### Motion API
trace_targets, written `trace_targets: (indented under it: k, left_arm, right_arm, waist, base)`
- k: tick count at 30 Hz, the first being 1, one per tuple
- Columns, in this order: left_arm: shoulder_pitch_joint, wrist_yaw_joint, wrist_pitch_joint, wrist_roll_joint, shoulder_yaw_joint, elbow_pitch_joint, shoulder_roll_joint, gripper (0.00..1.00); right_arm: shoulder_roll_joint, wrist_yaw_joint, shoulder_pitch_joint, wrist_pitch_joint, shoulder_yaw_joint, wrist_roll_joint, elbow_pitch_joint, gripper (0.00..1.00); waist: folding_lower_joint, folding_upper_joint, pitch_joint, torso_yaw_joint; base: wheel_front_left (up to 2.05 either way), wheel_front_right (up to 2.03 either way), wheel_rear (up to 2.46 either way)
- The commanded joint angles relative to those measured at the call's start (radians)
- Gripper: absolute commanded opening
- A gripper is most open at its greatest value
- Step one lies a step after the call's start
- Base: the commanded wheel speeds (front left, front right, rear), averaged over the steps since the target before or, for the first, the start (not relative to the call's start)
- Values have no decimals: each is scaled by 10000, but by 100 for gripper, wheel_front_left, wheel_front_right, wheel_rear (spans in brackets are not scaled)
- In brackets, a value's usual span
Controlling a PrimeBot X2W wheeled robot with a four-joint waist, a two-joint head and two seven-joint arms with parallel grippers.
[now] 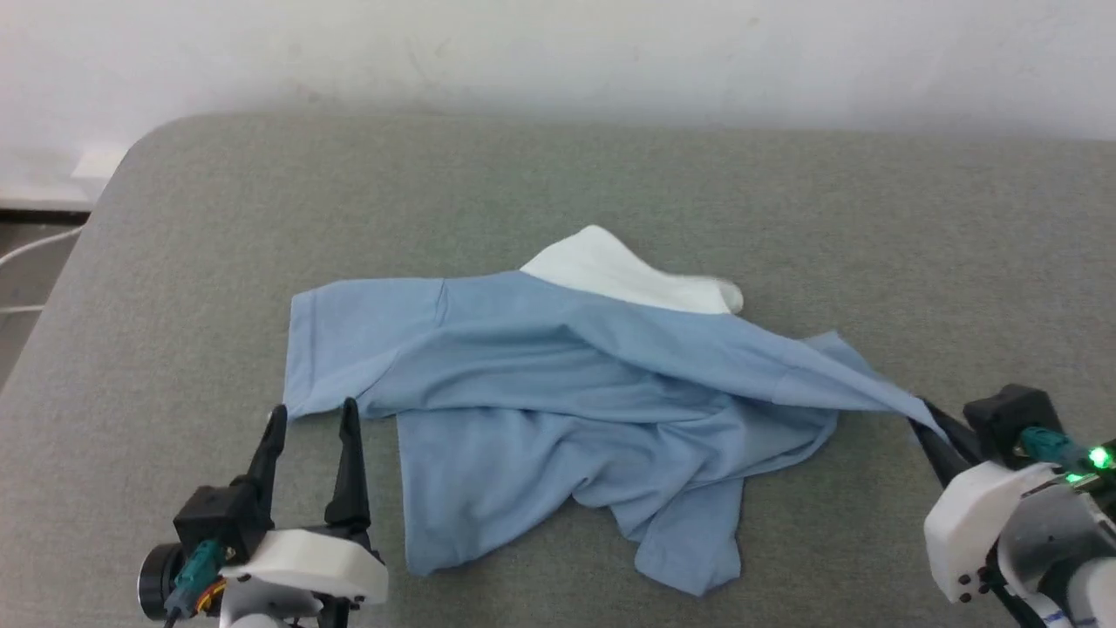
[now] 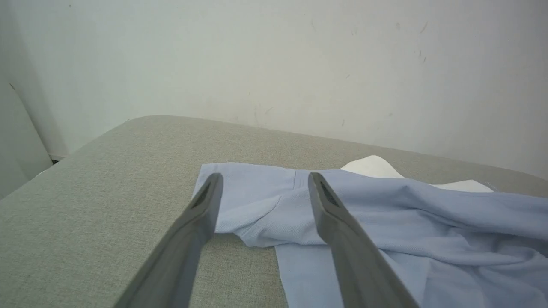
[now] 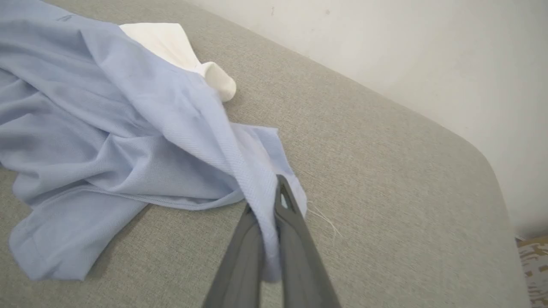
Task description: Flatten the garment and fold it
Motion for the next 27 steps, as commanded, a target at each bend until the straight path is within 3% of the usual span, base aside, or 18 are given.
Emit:
trace_targets:
  k: [1, 7, 13, 21, 27]
  left_arm:
    - [114, -85, -47, 111, 54, 13, -58, 100]
    - [316, -259, -47, 264, 130, -8, -175, 100]
    - [10, -454, -47, 421, -32, 27, -340, 100]
    - [-542, -617, -47, 597, -219, 206, -572, 100]
    - [-983, -697, -47, 639, -343, 263, -767, 100]
  right_arm:
    - [-54, -21, 77, 73, -75, 81, -221, 0]
    - [-159, -21, 484, 1597, -897, 763, -2258, 0]
    - [-445, -21, -331, 2968, -1784, 1192, -2135, 0]
    - [-1283, -21, -2492, 4046, -2141, 1594, 919, 0]
    - [-1670, -21, -3997, 4093, -2110, 1376, 3505, 0]
  waist:
    - [0, 0, -324, -326]
    - [0, 0, -434, -363]
    - [0, 0, 144, 187]
    - [0, 0, 1231, 1213]
    - [0, 0, 1932, 1993]
  base:
    - [0, 0, 0]
    - [0, 0, 0]
    - [0, 0, 0]
    - [0, 0, 0]
    - [0, 0, 0]
